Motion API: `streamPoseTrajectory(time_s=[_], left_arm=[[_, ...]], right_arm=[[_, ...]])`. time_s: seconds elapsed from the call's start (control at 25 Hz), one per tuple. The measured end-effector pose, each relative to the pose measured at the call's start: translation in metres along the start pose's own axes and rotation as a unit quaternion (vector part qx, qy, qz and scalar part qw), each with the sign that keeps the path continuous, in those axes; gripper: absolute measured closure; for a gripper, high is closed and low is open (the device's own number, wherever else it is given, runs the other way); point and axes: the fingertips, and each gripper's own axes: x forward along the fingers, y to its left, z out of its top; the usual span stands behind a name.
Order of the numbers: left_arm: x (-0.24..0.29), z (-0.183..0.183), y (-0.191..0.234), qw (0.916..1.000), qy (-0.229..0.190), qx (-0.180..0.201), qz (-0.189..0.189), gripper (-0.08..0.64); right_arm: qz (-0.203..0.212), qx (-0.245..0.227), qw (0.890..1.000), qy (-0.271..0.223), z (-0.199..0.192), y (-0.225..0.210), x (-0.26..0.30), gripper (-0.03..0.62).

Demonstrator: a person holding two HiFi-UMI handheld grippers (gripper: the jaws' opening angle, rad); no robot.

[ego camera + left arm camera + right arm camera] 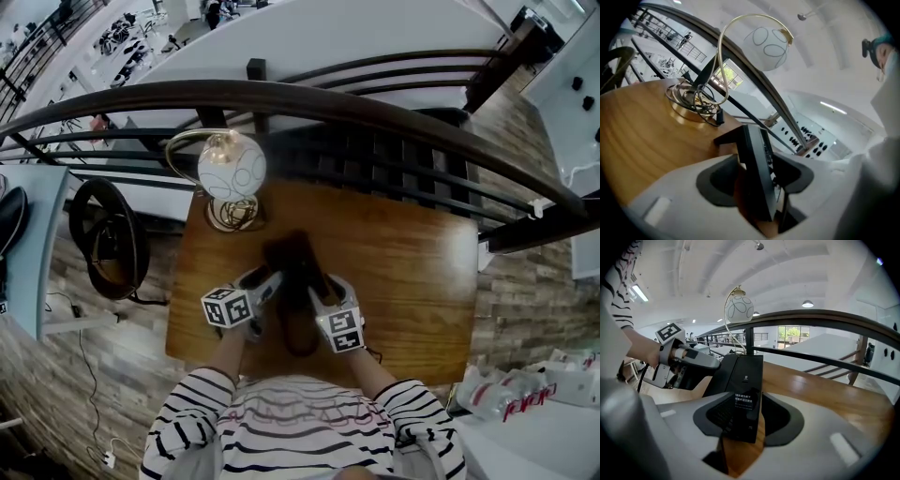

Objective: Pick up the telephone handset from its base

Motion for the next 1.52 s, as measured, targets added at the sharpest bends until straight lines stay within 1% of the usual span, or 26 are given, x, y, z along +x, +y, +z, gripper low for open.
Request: streamPoseTrajectory(time_s=[0.2,0.36,0.48,0.64,0.76,0.96,1.16,1.52], left_arm=[[0.007,-0.007,0.0,0.9996,0.012,-0.022,-0.01,0.328],[0.013,-0.011,-0.001,0.9989,0.017,-0.039,-0.019,0.334],[0.013,-0.012,0.002,0.9986,0.016,-0.048,-0.018,0.349],[0.013,-0.012,0.004,0.9981,0.018,-0.058,-0.014,0.393],[0.012,-0.012,0.004,0.9971,0.023,-0.07,-0.02,0.403],[0.011,-0.013,0.006,0.9953,0.03,-0.089,-0.023,0.42],[0.01,-0.013,0.006,0.9939,0.029,-0.104,-0.021,0.433],[0.006,-0.01,0.002,0.9923,0.024,-0.121,-0.014,0.451]], right_arm=[[0.003,-0.014,1.0,0.006,-0.005,0.003,0.004,0.428],[0.003,-0.016,1.0,0.015,-0.01,0.003,0.009,0.433],[0.0,-0.016,1.0,0.015,-0.011,0.002,0.01,0.44],[-0.002,-0.03,1.0,0.005,-0.013,0.002,0.012,0.442],[-0.005,-0.033,0.999,0.008,-0.015,0.002,0.012,0.442],[-0.01,-0.034,0.999,0.018,-0.016,0.002,0.01,0.44],[-0.011,-0.037,0.999,0.016,-0.015,0.002,0.011,0.44],[-0.013,-0.025,0.999,0.02,-0.013,0.002,0.011,0.44]])
